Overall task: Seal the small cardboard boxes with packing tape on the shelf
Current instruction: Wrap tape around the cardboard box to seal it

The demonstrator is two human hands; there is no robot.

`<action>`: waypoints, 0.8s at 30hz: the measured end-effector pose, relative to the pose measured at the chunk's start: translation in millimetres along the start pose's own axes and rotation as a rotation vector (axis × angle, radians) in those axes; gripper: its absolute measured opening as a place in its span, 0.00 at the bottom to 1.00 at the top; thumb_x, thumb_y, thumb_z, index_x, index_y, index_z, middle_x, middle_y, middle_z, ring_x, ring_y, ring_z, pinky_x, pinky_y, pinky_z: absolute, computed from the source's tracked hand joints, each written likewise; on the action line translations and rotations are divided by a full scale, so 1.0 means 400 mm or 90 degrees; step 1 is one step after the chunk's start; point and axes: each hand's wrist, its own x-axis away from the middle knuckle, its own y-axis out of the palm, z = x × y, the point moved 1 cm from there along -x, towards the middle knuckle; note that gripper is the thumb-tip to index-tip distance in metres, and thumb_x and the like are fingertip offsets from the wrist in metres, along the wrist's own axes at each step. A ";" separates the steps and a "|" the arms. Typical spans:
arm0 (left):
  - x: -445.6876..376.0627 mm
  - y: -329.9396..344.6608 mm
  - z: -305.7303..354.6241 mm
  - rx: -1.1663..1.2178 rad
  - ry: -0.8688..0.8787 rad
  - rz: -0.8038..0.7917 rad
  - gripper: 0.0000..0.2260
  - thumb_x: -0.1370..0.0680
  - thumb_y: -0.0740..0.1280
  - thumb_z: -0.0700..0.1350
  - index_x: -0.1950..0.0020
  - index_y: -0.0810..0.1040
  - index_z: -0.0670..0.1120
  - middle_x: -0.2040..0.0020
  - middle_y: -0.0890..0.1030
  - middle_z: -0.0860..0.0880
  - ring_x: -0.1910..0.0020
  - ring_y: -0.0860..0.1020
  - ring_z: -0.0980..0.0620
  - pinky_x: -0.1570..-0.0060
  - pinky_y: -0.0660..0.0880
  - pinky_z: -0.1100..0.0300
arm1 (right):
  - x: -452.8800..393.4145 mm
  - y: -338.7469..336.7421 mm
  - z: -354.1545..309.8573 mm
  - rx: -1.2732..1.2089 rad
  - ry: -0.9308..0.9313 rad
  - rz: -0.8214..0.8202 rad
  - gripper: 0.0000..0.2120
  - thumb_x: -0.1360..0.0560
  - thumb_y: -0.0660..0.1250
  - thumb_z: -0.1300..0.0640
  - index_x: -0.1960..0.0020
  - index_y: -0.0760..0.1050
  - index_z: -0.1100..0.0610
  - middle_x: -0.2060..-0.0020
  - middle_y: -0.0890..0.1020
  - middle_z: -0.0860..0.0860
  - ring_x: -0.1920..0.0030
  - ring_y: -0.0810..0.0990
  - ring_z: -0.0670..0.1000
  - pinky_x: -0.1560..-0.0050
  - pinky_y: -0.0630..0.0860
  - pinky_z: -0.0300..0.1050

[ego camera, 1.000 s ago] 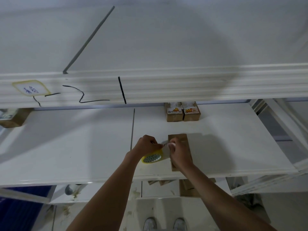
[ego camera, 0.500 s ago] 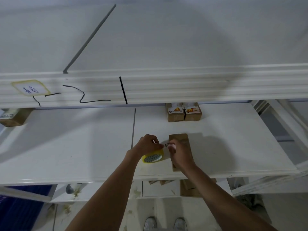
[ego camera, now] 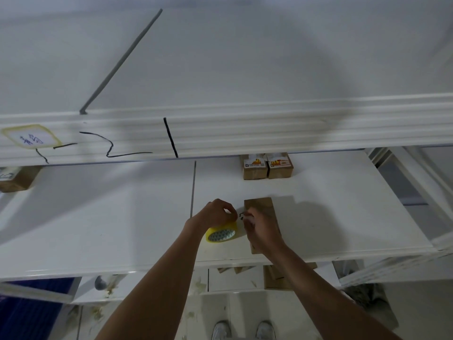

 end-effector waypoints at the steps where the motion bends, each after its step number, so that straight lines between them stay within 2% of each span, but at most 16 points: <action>1: 0.000 0.000 0.002 -0.005 0.001 -0.006 0.08 0.19 0.66 0.49 0.44 0.83 0.55 0.42 0.80 0.49 0.50 0.79 0.50 0.54 0.74 0.62 | 0.000 0.000 0.000 0.000 -0.001 -0.001 0.07 0.17 0.61 0.55 0.43 0.75 0.55 0.54 0.83 0.51 0.55 0.81 0.46 0.55 0.78 0.40; 4: -0.001 -0.002 0.007 -0.018 0.001 -0.018 0.09 0.18 0.64 0.48 0.44 0.83 0.55 0.42 0.81 0.49 0.50 0.79 0.50 0.54 0.75 0.61 | 0.005 -0.004 -0.004 -0.011 -0.004 -0.006 0.05 0.17 0.61 0.56 0.46 0.74 0.55 0.58 0.82 0.50 0.60 0.79 0.44 0.62 0.71 0.33; 9: 0.001 -0.004 0.007 -0.021 -0.004 -0.026 0.09 0.18 0.64 0.49 0.44 0.83 0.55 0.43 0.81 0.49 0.51 0.79 0.50 0.54 0.75 0.62 | 0.012 -0.012 -0.011 -0.027 -0.020 -0.019 0.05 0.17 0.60 0.56 0.52 0.71 0.53 0.66 0.76 0.43 0.66 0.74 0.41 0.66 0.68 0.30; 12: 0.003 -0.004 0.014 -0.031 0.002 -0.023 0.10 0.18 0.62 0.47 0.42 0.83 0.53 0.42 0.80 0.48 0.51 0.78 0.51 0.53 0.74 0.61 | 0.017 -0.016 -0.015 -0.032 -0.018 -0.020 0.07 0.17 0.60 0.56 0.54 0.69 0.52 0.68 0.74 0.42 0.68 0.73 0.39 0.67 0.68 0.30; 20: 0.009 -0.006 0.019 -0.056 0.017 -0.022 0.11 0.17 0.62 0.47 0.42 0.83 0.52 0.41 0.81 0.47 0.51 0.77 0.50 0.52 0.74 0.61 | 0.020 -0.020 -0.019 -0.003 -0.012 -0.041 0.12 0.18 0.60 0.59 0.59 0.67 0.48 0.66 0.74 0.43 0.65 0.74 0.42 0.67 0.67 0.30; 24: 0.004 -0.007 0.024 -0.101 0.017 -0.036 0.11 0.18 0.62 0.45 0.44 0.83 0.53 0.41 0.81 0.48 0.49 0.79 0.49 0.53 0.75 0.61 | 0.024 -0.020 -0.022 -0.045 0.003 -0.070 0.10 0.20 0.59 0.63 0.59 0.68 0.55 0.68 0.73 0.49 0.68 0.70 0.43 0.69 0.68 0.34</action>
